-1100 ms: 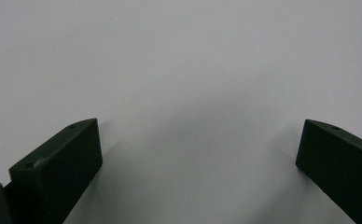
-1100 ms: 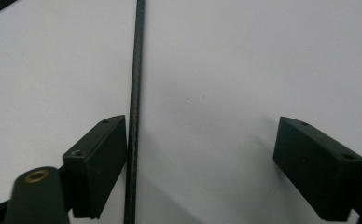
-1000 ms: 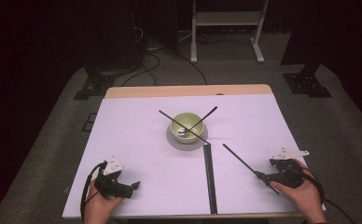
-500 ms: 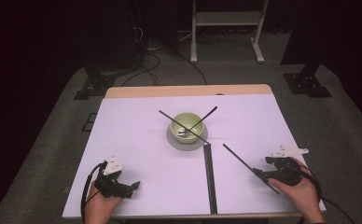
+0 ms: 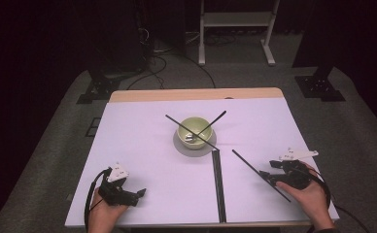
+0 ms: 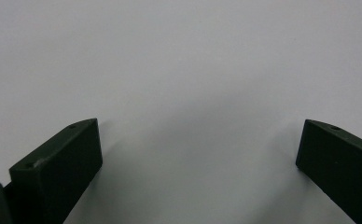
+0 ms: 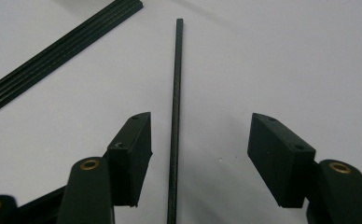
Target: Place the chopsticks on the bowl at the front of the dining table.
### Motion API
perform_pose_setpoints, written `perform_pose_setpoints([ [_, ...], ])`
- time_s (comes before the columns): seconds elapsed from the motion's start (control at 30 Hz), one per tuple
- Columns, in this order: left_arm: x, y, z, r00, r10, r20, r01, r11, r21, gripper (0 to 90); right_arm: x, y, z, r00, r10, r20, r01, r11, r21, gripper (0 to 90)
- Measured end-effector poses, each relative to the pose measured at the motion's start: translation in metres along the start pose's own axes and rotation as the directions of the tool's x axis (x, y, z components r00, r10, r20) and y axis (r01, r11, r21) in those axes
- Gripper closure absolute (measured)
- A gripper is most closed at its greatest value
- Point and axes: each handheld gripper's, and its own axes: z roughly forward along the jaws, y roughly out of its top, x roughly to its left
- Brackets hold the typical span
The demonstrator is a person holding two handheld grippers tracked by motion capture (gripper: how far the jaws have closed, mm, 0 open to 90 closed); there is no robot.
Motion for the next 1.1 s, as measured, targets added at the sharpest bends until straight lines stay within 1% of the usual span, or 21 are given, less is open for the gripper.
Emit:
perform_pose_setpoints([
  [0.17,0.000,0.000,0.000,1.0000,0.000,0.000,0.000,1.0000,0.000,0.0,0.000,0.003,0.002,0.9999,0.002,-0.010,-0.002,1.000,-0.006,40.9],
  [0.57,0.000,0.000,0.000,1.0000,0.000,0.001,0.000,1.0000,0.001,0.0,0.000,0.011,0.006,0.9993,-0.007,-0.037,0.006,1.000,-0.015,49.7],
  [0.83,0.000,0.000,0.000,1.0000,0.000,0.001,0.000,1.0000,0.001,0.0,0.003,0.018,0.012,0.9987,-0.019,-0.048,0.019,1.000,-0.011,58.5],
  [1.1,0.000,0.000,0.000,1.0000,0.000,0.001,0.000,1.0000,0.001,0.0,0.004,0.023,0.019,0.9984,-0.023,-0.052,0.023,1.000,0.002,63.8],
])
